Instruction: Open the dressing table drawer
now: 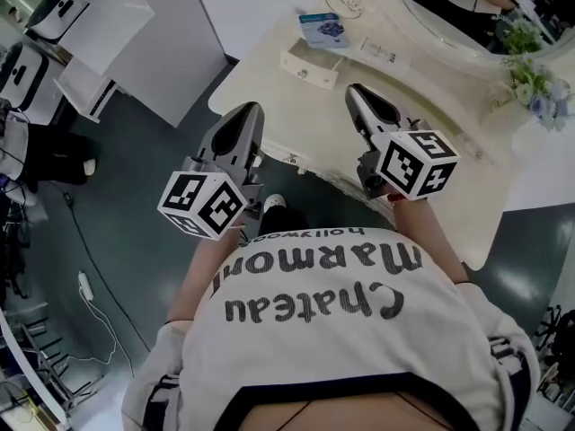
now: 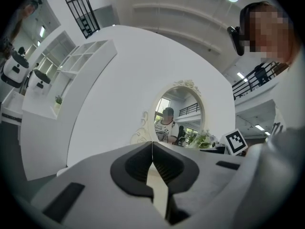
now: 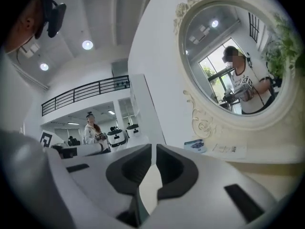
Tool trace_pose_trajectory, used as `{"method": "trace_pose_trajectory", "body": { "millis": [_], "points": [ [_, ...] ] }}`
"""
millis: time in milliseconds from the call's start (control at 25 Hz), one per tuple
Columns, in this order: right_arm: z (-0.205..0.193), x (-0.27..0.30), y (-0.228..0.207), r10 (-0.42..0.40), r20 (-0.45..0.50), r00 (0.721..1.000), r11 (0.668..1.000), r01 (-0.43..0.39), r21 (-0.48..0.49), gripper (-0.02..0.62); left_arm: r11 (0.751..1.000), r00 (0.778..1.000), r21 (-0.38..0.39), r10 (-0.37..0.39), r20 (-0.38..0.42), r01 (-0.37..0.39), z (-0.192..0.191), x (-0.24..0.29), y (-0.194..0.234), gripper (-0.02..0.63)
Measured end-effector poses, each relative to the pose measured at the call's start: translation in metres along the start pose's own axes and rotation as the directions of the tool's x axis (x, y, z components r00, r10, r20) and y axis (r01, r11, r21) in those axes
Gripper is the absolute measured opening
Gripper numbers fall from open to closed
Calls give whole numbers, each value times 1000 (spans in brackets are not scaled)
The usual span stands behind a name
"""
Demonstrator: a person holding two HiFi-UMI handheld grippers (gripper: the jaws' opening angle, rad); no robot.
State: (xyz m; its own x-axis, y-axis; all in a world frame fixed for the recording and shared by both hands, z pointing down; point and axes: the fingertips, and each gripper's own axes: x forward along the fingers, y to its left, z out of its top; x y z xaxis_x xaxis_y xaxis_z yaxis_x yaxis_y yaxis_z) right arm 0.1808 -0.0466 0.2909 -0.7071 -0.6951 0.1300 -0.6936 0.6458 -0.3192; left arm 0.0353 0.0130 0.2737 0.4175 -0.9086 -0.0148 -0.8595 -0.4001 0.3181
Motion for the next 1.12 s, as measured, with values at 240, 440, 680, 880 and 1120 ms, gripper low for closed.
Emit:
{"method": "trace_pose_trajectory", "body": {
  "millis": [240, 440, 680, 880, 1120],
  "points": [
    [1, -37, -1, -48, 46, 998, 998, 50, -49, 49, 999, 999, -10, 44, 4, -44, -17, -28, -17, 23],
    [-6, -54, -1, -60, 40, 997, 997, 61, -41, 49, 998, 998, -12, 59, 2, -59, -24, -45, -30, 23],
    [-15, -67, 5, -51, 39, 998, 997, 53, -50, 49, 997, 997, -3, 73, 2, -73, -29, -61, -39, 23],
    [-25, -75, 10, -48, 25, 999, 998, 49, -48, 49, 996, 996, -3, 88, -5, -88, -35, -73, -41, 23],
    [-38, -83, 9, -53, -5, 999, 998, 53, -47, 49, 996, 996, -9, 94, -8, -94, -40, -81, -45, 23]
  ]
}}
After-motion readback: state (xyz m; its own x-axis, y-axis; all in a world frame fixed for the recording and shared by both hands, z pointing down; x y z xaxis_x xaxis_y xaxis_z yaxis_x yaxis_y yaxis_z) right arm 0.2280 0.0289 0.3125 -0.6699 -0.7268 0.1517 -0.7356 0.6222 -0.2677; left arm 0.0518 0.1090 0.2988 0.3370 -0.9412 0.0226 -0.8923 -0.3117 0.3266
